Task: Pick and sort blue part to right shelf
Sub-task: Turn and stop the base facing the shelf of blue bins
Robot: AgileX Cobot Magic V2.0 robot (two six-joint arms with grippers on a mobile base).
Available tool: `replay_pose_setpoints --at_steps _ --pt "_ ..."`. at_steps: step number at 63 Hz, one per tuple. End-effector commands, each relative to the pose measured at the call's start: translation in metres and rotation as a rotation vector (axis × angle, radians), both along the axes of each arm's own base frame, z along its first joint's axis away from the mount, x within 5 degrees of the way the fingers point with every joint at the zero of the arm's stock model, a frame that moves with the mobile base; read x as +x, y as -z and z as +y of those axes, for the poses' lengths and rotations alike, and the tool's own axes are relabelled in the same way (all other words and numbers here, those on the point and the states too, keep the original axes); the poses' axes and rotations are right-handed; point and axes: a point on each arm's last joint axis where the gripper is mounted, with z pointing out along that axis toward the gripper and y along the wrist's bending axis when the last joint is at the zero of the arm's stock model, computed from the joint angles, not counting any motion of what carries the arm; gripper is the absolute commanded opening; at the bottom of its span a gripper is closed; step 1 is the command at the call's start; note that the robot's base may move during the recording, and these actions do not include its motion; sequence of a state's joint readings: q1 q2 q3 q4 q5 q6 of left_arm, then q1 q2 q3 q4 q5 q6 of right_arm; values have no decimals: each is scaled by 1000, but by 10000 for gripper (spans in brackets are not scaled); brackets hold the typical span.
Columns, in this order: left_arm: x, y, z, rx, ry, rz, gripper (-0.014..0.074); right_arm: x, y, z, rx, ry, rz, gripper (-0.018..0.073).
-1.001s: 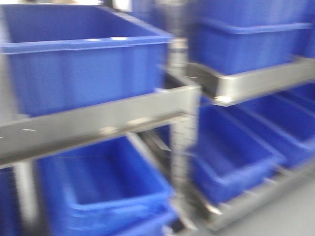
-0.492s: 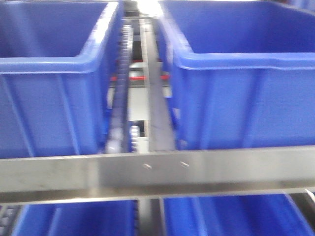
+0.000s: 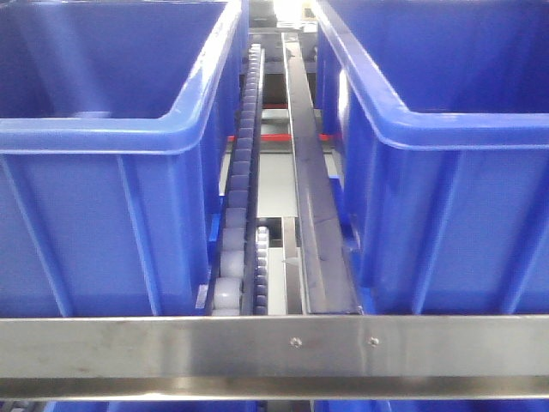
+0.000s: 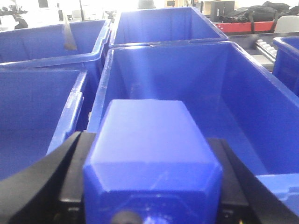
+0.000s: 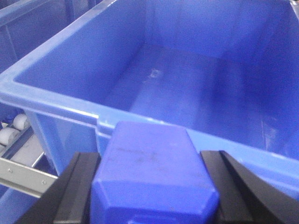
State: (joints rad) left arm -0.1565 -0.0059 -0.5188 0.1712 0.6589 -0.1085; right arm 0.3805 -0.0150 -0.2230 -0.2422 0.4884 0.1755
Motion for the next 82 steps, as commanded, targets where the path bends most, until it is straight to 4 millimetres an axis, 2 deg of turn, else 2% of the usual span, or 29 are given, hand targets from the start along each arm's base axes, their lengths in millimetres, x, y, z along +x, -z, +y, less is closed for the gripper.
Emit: replay_pose_setpoints --at_steps 1,53,62,71,82 --pt "-1 -17 -1 -14 10 -107 314 -2 -17 1 13 -18 -115 215" --pt "-1 -16 -2 -30 19 -91 314 -2 -17 1 13 -18 -115 215" --pt "2 -24 -2 -16 23 -108 314 -2 -17 1 13 -18 -115 215" --pt "25 -46 -7 32 34 -30 314 -2 -17 1 13 -18 -115 215" --pt "84 -80 -23 -18 99 135 314 -2 -17 1 13 -18 -115 197"
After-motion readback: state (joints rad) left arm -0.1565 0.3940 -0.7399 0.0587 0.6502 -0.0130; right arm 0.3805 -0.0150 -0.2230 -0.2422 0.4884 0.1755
